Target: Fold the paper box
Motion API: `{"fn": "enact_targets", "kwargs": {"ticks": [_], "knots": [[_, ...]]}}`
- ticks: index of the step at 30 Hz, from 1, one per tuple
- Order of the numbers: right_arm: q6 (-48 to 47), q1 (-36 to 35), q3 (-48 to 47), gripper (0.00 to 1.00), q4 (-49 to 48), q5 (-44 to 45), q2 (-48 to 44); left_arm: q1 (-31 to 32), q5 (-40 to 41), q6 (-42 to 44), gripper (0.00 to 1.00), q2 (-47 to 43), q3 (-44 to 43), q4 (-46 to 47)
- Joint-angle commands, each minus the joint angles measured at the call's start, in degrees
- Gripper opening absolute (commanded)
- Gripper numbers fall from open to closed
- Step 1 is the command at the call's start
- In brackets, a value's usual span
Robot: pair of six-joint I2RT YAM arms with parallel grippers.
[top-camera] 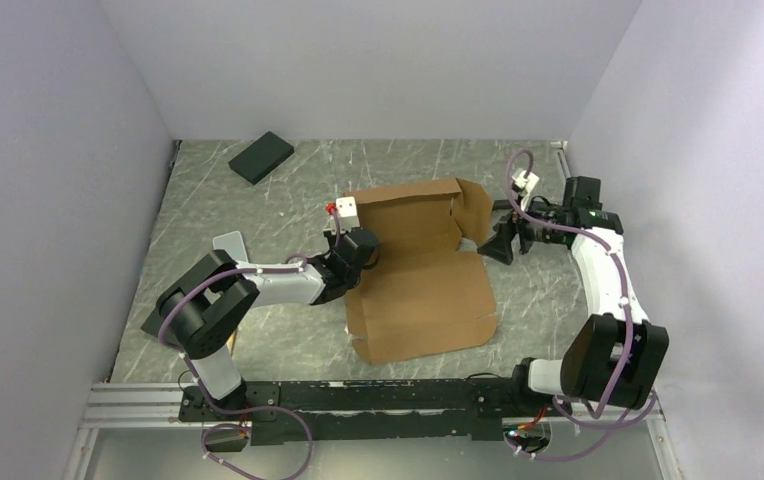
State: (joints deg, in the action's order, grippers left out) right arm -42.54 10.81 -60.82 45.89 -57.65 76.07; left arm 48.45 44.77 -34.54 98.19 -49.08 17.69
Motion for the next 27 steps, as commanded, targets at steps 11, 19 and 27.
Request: {"fn": "enact_targets", "kwargs": {"ticks": [11,19,27], "knots": [[1.3,11.2,-5.7,0.83,-8.9,-3.2,-0.3,-0.6,-0.2,3.0,0.0,-3.4,1.6,4.9],[-7.1,9.5,-5.9,0.78,-22.7,4.5,10.3,-0.6,-1.0,4.3,0.0,-4.0,2.3,6.5],[-25.2,3.6,-15.9,0.86,-12.5,2.4,21.6,-0.7,-1.6,6.5,0.0,-5.0,3.9,9.0]]}}
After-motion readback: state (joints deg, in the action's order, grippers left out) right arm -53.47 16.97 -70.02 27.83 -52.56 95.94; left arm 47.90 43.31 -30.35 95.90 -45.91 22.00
